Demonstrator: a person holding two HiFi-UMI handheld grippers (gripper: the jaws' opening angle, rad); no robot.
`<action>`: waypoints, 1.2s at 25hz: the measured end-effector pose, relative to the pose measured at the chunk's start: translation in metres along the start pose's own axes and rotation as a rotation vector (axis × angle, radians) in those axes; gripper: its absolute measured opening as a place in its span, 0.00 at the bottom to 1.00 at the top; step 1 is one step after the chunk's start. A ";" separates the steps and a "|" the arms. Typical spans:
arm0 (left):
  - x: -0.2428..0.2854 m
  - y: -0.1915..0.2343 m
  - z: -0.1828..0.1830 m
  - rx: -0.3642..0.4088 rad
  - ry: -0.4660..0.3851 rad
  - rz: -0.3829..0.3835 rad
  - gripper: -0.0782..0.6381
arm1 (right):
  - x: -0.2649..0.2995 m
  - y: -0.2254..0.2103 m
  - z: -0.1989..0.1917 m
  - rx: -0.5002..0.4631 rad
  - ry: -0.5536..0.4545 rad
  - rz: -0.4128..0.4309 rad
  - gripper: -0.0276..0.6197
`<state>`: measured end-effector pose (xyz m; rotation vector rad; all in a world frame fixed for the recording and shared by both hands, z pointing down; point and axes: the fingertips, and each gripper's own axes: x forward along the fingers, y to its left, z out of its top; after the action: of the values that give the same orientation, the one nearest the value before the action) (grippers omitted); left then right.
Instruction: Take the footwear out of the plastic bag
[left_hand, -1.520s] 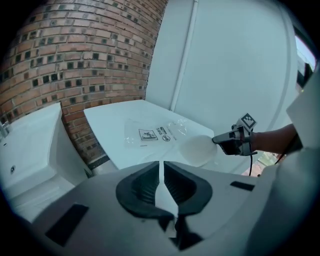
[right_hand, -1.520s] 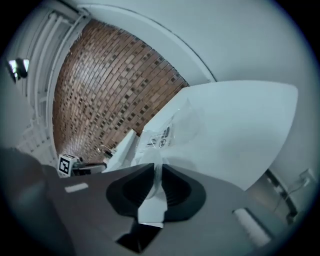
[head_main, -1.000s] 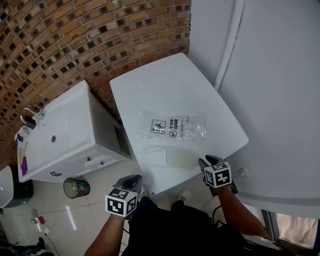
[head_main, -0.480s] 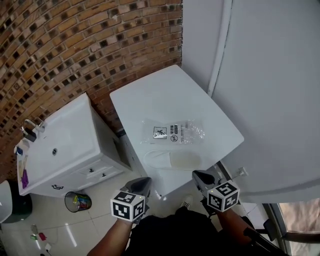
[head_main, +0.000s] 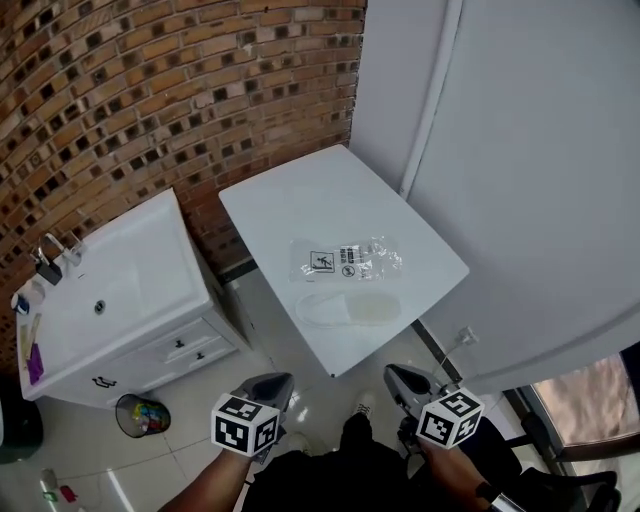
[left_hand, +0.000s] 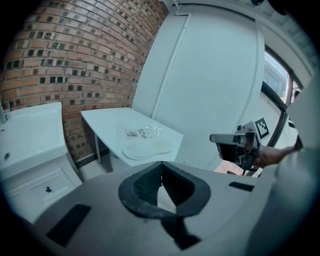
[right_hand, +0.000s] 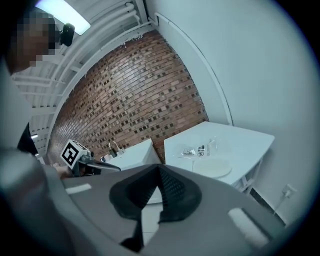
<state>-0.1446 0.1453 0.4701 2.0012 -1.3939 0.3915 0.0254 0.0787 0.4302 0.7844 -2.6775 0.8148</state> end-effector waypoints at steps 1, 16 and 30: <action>-0.003 -0.002 -0.009 0.005 0.013 -0.018 0.12 | -0.008 0.007 -0.007 0.006 -0.008 -0.013 0.04; -0.012 -0.053 -0.023 0.067 0.012 -0.153 0.12 | -0.093 0.030 -0.054 -0.020 0.002 -0.167 0.04; -0.011 -0.075 -0.011 0.003 -0.035 -0.067 0.12 | -0.090 0.017 -0.030 -0.071 0.044 -0.039 0.04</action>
<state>-0.0791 0.1769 0.4459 2.0605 -1.3438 0.3311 0.0930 0.1458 0.4143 0.7905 -2.6282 0.7158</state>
